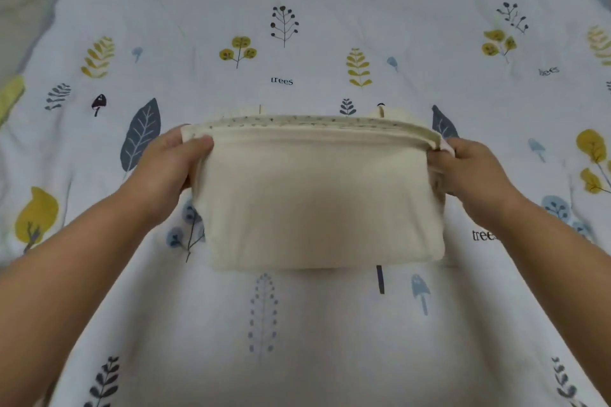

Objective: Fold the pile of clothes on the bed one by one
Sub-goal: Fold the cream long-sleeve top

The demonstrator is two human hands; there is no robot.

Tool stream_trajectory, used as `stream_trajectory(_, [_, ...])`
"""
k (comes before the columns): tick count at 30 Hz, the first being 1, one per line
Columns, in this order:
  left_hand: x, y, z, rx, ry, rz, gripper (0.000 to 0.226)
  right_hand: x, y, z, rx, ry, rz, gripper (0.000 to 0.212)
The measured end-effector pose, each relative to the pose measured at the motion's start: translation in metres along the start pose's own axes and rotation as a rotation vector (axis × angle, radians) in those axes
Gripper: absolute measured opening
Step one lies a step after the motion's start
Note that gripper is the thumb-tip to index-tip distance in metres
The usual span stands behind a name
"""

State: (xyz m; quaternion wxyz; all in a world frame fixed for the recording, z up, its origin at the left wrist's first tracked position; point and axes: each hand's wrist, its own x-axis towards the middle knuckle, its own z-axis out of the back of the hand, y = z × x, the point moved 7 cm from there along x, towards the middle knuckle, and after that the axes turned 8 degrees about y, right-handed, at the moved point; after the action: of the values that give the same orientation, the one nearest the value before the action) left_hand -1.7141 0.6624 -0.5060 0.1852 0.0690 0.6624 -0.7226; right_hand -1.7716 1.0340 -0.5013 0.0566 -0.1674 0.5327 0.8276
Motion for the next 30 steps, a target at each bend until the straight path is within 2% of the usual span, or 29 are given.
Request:
stream_trajectory(2, [0.024,0.016,-0.003,0.042,-0.012,0.118,0.01,0.022,-0.011,-0.008,0.094,0.009,-0.118,0.027])
stream_trajectory(3, [0.031,0.027,-0.007,0.097,0.024,0.198,0.015,0.027,-0.018,-0.016,0.091,0.036,-0.177,0.022])
stream_trajectory(4, [0.035,0.039,-0.011,0.176,0.073,0.292,0.03,0.032,-0.027,-0.022,0.056,0.068,-0.231,0.023])
stream_trajectory(6, [0.036,0.054,-0.016,0.372,0.112,0.395,0.061,0.035,-0.042,-0.03,-0.066,0.078,-0.283,0.04])
stream_trajectory(7, [0.038,0.055,-0.015,0.46,0.082,0.389,0.064,0.036,-0.045,-0.029,-0.129,0.041,-0.273,0.04])
stream_trajectory(8, [0.041,0.053,-0.013,0.494,0.029,0.366,0.06,0.037,-0.045,-0.027,-0.184,-0.015,-0.249,0.035])
stream_trajectory(12, [0.055,0.03,-0.011,0.281,-0.06,0.195,0.008,0.048,-0.031,-0.008,-0.191,-0.218,-0.108,0.028])
stream_trajectory(14, [0.065,0.014,-0.008,0.255,-0.104,0.112,0.008,0.053,-0.018,0.002,-0.13,-0.316,-0.022,0.028])
stream_trajectory(16, [0.078,0.013,-0.004,0.175,-0.196,0.133,0.022,0.061,-0.012,0.007,-0.178,-0.371,0.011,0.032])
stream_trajectory(17, [0.083,0.018,-0.001,0.152,-0.266,0.187,0.037,0.066,-0.013,0.005,-0.247,-0.365,-0.016,0.039])
stream_trajectory(19, [0.083,0.023,0.003,0.295,-0.401,0.247,0.061,0.07,-0.021,-0.004,-0.439,-0.312,-0.118,0.057])
stream_trajectory(20, [0.078,0.019,0.0,0.426,-0.432,0.2,0.066,0.066,-0.021,-0.012,-0.547,-0.298,-0.13,0.065])
stream_trajectory(22, [0.06,0.01,-0.025,0.733,-0.38,-0.053,0.066,0.051,-0.015,-0.036,-0.741,-0.287,-0.001,0.071])
stream_trajectory(24, [0.038,0.022,-0.066,1.064,-0.174,-0.309,0.065,0.034,-0.017,-0.072,-0.918,-0.154,0.157,0.071])
stream_trajectory(25, [0.029,0.038,-0.08,1.208,-0.044,-0.357,0.066,0.029,-0.026,-0.089,-1.012,-0.046,0.189,0.07])
stream_trajectory(27, [0.021,0.074,-0.086,1.416,0.171,-0.263,0.072,0.024,-0.052,-0.104,-1.161,0.127,0.153,0.068])
stream_trajectory(30, [0.025,0.098,-0.064,1.48,0.199,-0.081,0.07,0.027,-0.073,-0.091,-1.172,0.18,0.057,0.066])
